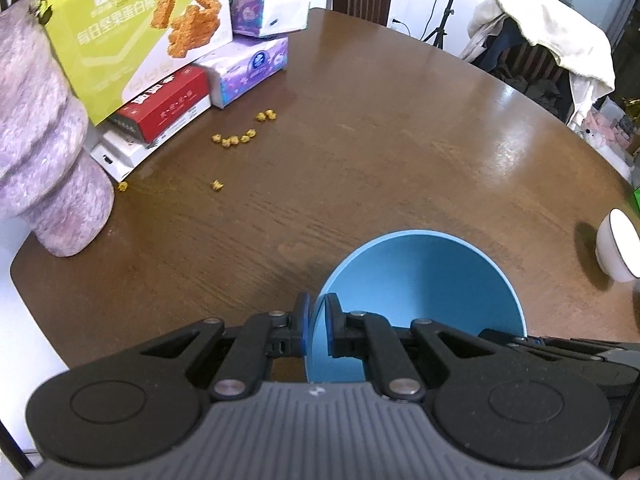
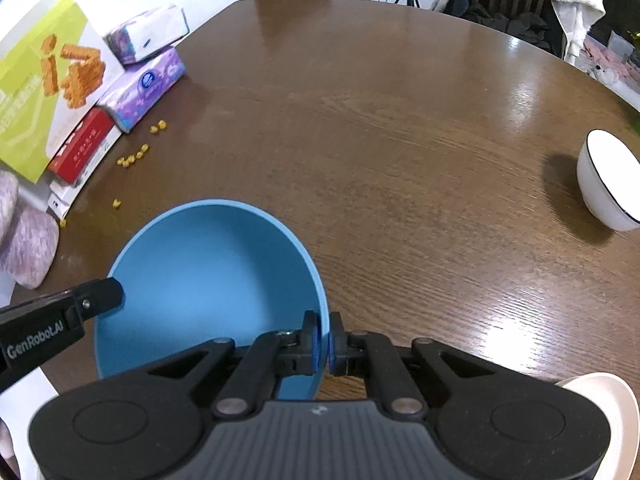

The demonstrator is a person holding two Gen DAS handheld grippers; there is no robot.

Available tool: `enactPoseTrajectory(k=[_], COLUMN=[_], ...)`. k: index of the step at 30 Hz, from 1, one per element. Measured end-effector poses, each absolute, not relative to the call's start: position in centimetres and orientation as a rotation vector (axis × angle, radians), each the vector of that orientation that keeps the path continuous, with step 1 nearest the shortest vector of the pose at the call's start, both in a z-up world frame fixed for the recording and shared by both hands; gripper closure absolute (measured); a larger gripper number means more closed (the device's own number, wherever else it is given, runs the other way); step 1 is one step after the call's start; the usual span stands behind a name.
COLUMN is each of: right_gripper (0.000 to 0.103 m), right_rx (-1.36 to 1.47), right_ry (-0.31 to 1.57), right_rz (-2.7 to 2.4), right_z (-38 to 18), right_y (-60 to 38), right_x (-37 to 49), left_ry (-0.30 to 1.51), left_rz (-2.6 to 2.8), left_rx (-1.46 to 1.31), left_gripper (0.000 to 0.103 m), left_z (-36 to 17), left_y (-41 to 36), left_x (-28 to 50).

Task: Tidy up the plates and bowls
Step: 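Lift and carry the blue bowl with both grippers toward the plate stack, then open both grippers to release the blue bowl on the table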

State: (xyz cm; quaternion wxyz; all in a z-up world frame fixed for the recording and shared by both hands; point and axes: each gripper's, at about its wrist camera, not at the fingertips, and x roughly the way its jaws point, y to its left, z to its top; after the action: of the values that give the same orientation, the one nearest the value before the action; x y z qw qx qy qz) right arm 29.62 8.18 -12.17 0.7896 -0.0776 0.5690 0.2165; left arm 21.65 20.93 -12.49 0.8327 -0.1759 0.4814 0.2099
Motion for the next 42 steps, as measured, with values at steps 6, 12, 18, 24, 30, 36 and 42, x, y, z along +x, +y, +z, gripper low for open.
enactPoseTrajectory(k=[6, 12, 18, 24, 30, 36, 42], right_gripper=[0.098, 0.098, 0.097, 0.097, 0.08, 0.05, 0.014], right_rx=[-0.181, -0.19, -0.175, -0.187, -0.138, -0.065, -0.042], right_ry=[1.227, 1.217, 1.206, 1.195, 1.206, 1.152, 1.054], right_rz=[0.495, 0.525, 0.555, 0.57, 0.596, 0.626, 0.587], right_z=[-13.1, -13.6, -14.0, -14.2, -13.6, -11.3, -8.9], right_y=[8.9, 9.9, 10.6, 11.0, 10.7, 9.4, 6.9], right_x=[28.7, 28.3, 28.1, 27.9, 28.3, 28.6, 28.4], left_ry=[1.022, 1.017, 1.012, 1.004, 0.977, 0.912, 0.843], left_rz=[0.475, 0.504, 0.53, 0.521, 0.493, 0.488, 0.46], left_rx=[-0.379, -0.376, -0.358, -0.371, -0.392, -0.396, -0.385], left_gripper=[0.095, 0.094, 0.094, 0.094, 0.068, 0.032, 0.009], left_z=[-13.1, -13.4, -13.5, -13.6, -13.1, -11.2, -9.2], left_y=[21.7, 22.5, 22.9, 23.4, 23.4, 23.4, 22.6], left_x=[20.7, 20.2, 19.8, 19.6, 19.2, 18.3, 17.3])
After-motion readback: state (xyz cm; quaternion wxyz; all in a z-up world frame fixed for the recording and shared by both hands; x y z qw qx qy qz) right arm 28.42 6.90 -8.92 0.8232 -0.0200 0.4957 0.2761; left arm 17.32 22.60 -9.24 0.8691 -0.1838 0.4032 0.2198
